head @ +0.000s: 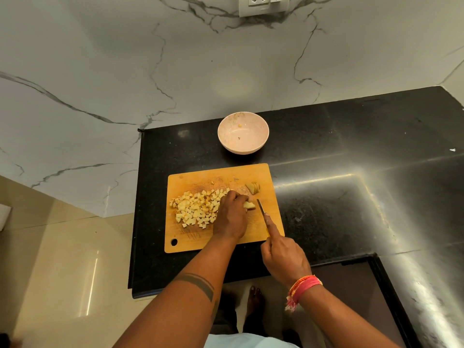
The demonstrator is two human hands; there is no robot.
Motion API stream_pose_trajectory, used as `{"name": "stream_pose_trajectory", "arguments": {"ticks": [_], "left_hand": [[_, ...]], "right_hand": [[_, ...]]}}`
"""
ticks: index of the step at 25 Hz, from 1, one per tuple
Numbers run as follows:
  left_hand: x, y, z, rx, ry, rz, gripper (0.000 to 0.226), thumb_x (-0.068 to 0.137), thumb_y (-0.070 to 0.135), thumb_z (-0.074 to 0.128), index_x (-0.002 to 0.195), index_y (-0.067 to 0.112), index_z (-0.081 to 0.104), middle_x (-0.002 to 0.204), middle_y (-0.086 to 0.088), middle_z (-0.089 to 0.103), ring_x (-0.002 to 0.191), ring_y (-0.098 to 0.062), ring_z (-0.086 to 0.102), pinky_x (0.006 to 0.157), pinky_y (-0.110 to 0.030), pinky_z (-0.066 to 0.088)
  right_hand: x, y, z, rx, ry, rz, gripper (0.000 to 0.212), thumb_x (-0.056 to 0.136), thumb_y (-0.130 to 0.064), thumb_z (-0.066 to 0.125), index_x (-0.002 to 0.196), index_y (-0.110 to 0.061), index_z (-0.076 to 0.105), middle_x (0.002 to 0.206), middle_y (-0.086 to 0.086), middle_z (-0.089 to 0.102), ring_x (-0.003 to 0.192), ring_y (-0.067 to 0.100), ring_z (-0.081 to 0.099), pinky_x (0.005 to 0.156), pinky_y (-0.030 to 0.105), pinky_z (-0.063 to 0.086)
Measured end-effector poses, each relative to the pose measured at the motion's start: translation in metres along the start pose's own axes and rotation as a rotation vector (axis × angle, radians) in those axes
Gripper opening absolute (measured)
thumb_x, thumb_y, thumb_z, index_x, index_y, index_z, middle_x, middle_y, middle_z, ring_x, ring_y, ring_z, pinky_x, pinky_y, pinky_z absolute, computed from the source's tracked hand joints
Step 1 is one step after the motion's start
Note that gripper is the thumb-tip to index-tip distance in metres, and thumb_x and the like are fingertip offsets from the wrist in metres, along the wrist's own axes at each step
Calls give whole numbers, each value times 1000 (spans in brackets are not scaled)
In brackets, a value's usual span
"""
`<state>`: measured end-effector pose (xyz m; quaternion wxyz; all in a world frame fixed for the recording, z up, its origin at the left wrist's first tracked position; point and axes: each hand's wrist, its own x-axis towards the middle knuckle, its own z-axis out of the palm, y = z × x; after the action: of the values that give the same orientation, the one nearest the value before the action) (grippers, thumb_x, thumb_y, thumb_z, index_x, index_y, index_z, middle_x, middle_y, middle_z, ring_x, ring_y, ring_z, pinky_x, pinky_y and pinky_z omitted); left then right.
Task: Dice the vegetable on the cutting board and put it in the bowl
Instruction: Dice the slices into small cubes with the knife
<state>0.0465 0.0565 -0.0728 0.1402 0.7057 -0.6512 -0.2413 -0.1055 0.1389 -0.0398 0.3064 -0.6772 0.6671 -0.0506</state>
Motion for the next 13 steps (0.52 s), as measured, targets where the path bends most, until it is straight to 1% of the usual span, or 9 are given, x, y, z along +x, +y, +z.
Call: {"name": "stream_pose_trajectory", "arguments": {"ticks": [3, 5, 7, 13], "left_hand": [[-1, -5, -4, -57, -3, -30, 45, 98, 19, 60, 143, 19, 54, 131, 2, 46, 125, -19, 45, 107, -35, 44], [-1, -5, -4, -72, -5, -42, 44, 99, 23, 60, 142, 19, 55, 130, 2, 47, 124, -19, 47, 107, -34, 44], [-1, -6, -4, -47, -16, -28, 42, 100, 23, 60, 141, 18, 56, 130, 1, 48, 125, -19, 46, 107, -33, 43], [-3, -8, -8, -4, -14, 3, 42, 101, 23, 58, 142, 19, 56, 131, 2, 48, 127, -18, 43, 107, -31, 41]], "right_hand": [[2, -6, 4, 5, -7, 16, 70, 101, -30, 37, 162, -35, 1, 64, -4, 56, 52, 15, 53, 48, 33, 42], [1, -13, 9, -18, -37, -2, 72, 101, -31, 36, 162, -34, -2, 66, -4, 56, 54, 15, 53, 51, 35, 44], [1, -17, 13, -15, -55, -7, 73, 101, -31, 36, 161, -34, -4, 67, -5, 56, 55, 15, 53, 50, 34, 42], [-1, -9, 12, -1, -63, -7, 71, 101, -32, 36, 161, -37, -3, 67, -3, 56, 55, 16, 54, 49, 33, 39]]}}
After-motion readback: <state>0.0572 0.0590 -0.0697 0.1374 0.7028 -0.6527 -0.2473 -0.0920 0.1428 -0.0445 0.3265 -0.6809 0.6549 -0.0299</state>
